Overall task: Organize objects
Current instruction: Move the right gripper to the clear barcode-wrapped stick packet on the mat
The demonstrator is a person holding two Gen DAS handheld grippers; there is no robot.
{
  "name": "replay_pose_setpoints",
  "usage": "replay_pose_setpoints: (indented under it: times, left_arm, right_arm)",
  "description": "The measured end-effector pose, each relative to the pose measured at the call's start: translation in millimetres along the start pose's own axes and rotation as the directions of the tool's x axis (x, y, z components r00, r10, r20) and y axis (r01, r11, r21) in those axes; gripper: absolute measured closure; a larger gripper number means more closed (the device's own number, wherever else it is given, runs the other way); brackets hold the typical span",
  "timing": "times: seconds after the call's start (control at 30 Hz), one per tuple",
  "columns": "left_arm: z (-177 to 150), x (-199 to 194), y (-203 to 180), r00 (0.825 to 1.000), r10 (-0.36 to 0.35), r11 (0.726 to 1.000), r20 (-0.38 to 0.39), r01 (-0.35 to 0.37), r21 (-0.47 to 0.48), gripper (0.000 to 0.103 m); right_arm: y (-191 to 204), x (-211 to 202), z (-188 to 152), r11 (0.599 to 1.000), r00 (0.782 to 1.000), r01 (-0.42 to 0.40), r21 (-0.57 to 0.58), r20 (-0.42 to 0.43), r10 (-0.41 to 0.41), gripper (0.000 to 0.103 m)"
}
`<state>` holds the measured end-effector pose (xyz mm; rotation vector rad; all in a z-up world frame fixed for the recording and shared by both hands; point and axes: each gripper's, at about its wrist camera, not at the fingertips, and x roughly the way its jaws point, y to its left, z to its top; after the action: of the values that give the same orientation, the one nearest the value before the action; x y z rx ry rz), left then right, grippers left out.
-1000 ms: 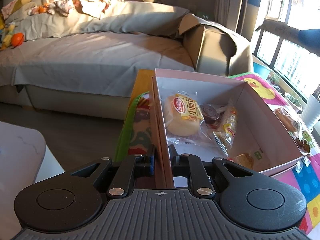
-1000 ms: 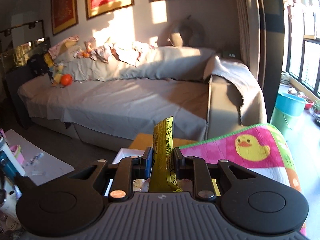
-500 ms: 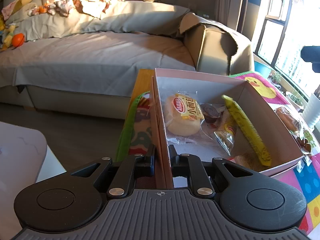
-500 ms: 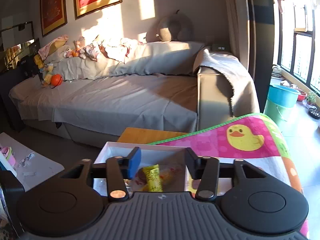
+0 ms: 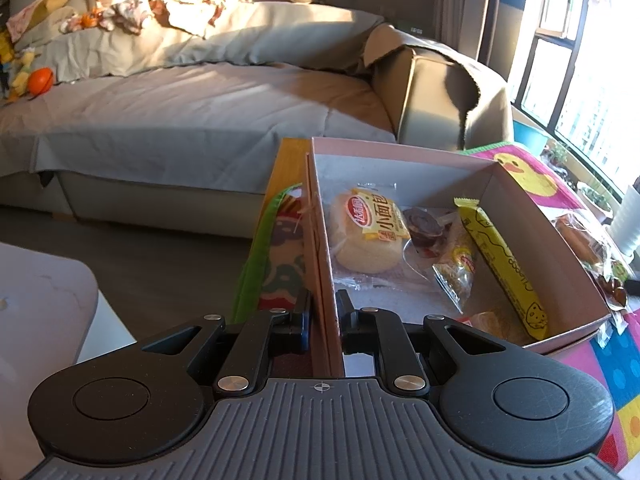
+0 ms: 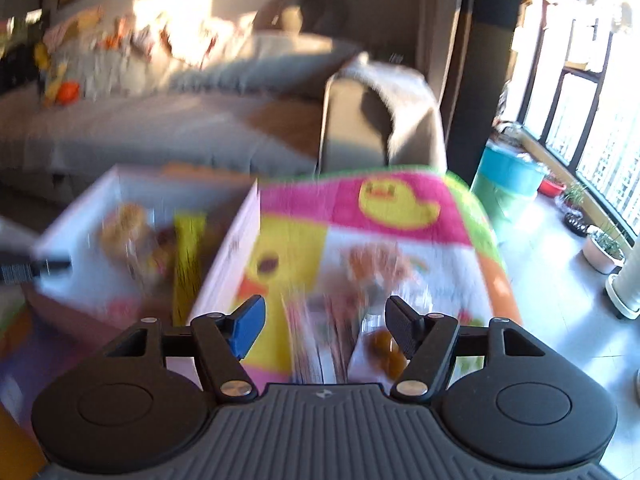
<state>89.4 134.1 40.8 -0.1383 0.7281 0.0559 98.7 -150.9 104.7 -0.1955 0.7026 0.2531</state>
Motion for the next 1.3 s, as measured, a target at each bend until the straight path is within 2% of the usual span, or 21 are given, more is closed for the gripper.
replay_pose_setpoints:
  times: [0.07, 0.27, 0.33, 0.5, 0.57, 0.63, 0.73, 0.83, 0.93, 1.0, 1.07, 1.3]
  left_arm:
    - [0, 0, -1, 1.0, 0.005, 1.0, -0.004, -0.004, 0.008, 0.089]
    - [2, -1, -4, 1.0, 0.017, 1.0, -0.013, -0.017, 0.018, 0.089]
    - [3, -1, -5, 1.0, 0.022, 0.999, -0.015, -0.022, 0.023, 0.089]
    - [4, 0, -9, 0.999, 0.035, 0.999, -0.017, -0.035, 0.031, 0.089]
    - [4, 0, -9, 0.999, 0.034, 0.999, -0.018, -0.034, 0.03, 0.089]
    - [4, 0, -9, 0.999, 0.034, 0.999, -0.019, -0.034, 0.03, 0.089]
    - [4, 0, -9, 0.999, 0.033, 0.999, -0.02, -0.032, 0.029, 0.089]
    - [4, 1, -10, 0.999, 0.031, 0.999, -0.02, -0.031, 0.028, 0.089]
    - [4, 0, -9, 0.999, 0.03, 0.999, -0.019, -0.03, 0.027, 0.089]
    - [4, 0, -8, 1.0, 0.026, 0.999, -0.018, -0.025, 0.024, 0.089]
    - [4, 0, -7, 1.0, 0.023, 1.0, -0.017, -0.022, 0.022, 0.089]
    - [4, 0, -7, 1.0, 0.021, 1.0, -0.017, -0.02, 0.02, 0.089]
  right_arm:
    - [-6, 12, -7, 0.999, 0.999, -0.036, 0.029, -0.033, 0.037, 0.045]
    - [-22, 51, -13, 0.987, 0.992, -0.077, 0.138, -0.089, 0.089, 0.046]
    - [-23, 57, -15, 0.988, 0.993, -0.072, 0.136, -0.079, 0.084, 0.046]
    - [-18, 56, -18, 0.991, 0.992, -0.084, 0.108, -0.082, 0.093, 0.047]
    - [-15, 54, -17, 0.991, 0.99, -0.097, 0.091, -0.089, 0.105, 0.057]
    - [-13, 55, -17, 0.992, 0.99, -0.097, 0.082, -0.094, 0.105, 0.061]
    - [-13, 59, -17, 0.99, 0.99, -0.105, 0.096, -0.089, 0.114, 0.06]
    - [-13, 62, -18, 0.988, 0.988, -0.121, 0.1, -0.083, 0.13, 0.053]
    - [-7, 61, -19, 0.992, 0.991, -0.103, 0.072, -0.084, 0.108, 0.052]
    - [-5, 60, -20, 0.99, 0.987, -0.118, 0.081, -0.1, 0.126, 0.055]
    - [-3, 56, -23, 0.99, 0.987, -0.117, 0.081, -0.105, 0.125, 0.064]
    - [0, 29, -41, 0.983, 0.978, -0.147, 0.105, -0.133, 0.161, 0.065]
